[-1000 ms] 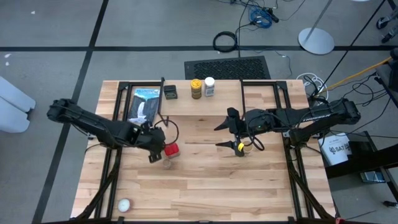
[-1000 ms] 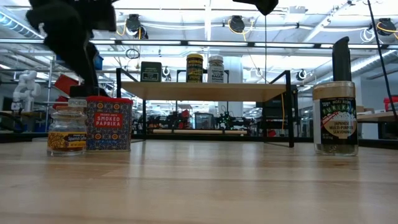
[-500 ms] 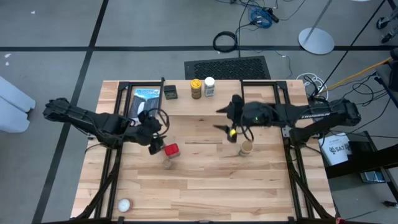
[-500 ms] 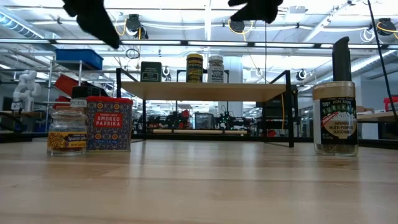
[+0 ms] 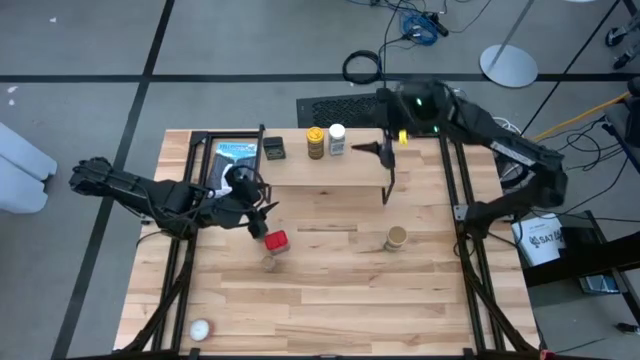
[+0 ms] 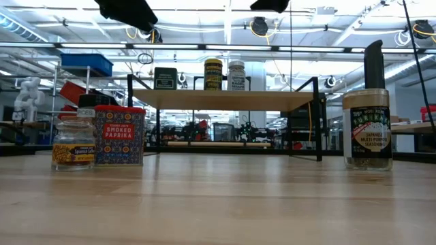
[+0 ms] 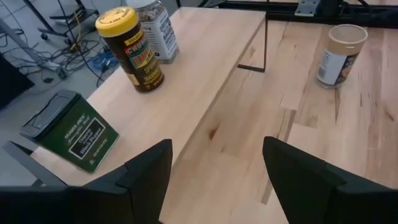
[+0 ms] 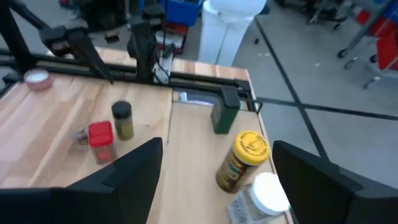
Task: Shelf spices
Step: Remove the white seasoning bottle from the shelf
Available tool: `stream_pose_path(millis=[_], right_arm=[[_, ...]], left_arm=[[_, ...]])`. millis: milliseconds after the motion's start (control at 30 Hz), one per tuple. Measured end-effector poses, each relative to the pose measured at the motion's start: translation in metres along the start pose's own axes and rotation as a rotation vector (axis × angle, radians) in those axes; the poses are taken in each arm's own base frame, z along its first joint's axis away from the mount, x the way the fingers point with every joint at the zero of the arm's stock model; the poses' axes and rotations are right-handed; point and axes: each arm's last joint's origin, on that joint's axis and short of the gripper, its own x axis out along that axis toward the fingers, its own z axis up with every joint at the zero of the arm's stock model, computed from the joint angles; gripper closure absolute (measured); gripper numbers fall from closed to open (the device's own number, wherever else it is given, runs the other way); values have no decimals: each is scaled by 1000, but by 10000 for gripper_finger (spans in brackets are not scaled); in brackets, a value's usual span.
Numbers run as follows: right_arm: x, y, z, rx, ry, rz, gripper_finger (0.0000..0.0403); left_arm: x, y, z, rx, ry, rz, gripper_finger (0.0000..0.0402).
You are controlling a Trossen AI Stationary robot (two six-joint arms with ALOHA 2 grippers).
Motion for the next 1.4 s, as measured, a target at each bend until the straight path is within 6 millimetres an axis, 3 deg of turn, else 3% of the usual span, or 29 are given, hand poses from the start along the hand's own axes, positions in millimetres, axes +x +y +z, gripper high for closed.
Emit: stream_pose_path(millis=[200,500,1400], right_arm=[[25,-41,-1,9,22,53,109],[73,-78,-44,122,155,121,76],[111,-93,-87,126,259,236,72]], left_arm=[[0,0,0,48,-6,11,140],[0,1,0,100,-9,23,140],[0,0,2,135,-21,20,140]])
